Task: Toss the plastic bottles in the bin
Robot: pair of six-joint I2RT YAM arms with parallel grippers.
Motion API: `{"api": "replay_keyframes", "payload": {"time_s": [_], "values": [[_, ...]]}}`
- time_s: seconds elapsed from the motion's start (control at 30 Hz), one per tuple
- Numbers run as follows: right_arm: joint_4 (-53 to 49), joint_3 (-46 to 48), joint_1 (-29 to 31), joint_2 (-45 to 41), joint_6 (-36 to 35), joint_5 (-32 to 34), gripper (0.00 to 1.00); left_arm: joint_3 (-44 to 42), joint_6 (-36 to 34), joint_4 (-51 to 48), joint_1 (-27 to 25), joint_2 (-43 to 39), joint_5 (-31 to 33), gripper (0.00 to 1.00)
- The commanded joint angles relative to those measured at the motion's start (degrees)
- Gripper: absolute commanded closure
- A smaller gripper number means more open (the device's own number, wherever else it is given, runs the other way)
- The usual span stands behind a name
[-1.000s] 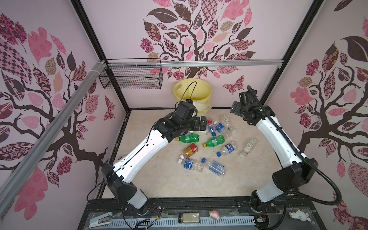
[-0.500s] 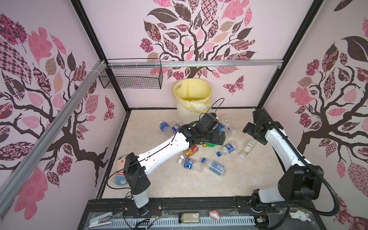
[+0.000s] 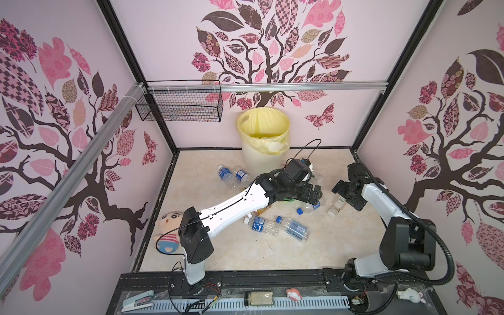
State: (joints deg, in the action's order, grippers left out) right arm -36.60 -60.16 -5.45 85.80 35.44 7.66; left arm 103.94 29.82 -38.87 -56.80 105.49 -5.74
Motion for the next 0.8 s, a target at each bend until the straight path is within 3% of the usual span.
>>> {"api": "replay_keyframes", "payload": {"time_s": [0.0, 0.2, 0.5, 0.63, 0.77], "values": [[2.9, -0.2, -0.6, 3.0, -1.2, -1.3, 0.01, 1.0, -0.5, 1.7, -0.2, 0.9, -1.3, 0.03], [5.5, 0.3, -2.1, 6.8, -1.3, -2.5, 0.06, 0.9, 0.8, 2.0, -0.5, 1.3, -2.9, 0.03], [5.8, -1.3, -2.7, 12.7, -1.7, -6.0, 0.27, 0.0, 0.9, 0.8, -0.8, 0.8, -2.2, 0.03], [5.8, -0.9, -2.6, 13.1, -1.9, -6.6, 0.42, 0.2, 0.6, -0.1, -0.8, 0.5, -1.0, 0.03], [5.9, -1.0, -2.6, 11.7, -2.1, -6.6, 0.44, 0.7, 0.2, -1.3, -0.8, 0.2, -0.2, 0.03]]}}
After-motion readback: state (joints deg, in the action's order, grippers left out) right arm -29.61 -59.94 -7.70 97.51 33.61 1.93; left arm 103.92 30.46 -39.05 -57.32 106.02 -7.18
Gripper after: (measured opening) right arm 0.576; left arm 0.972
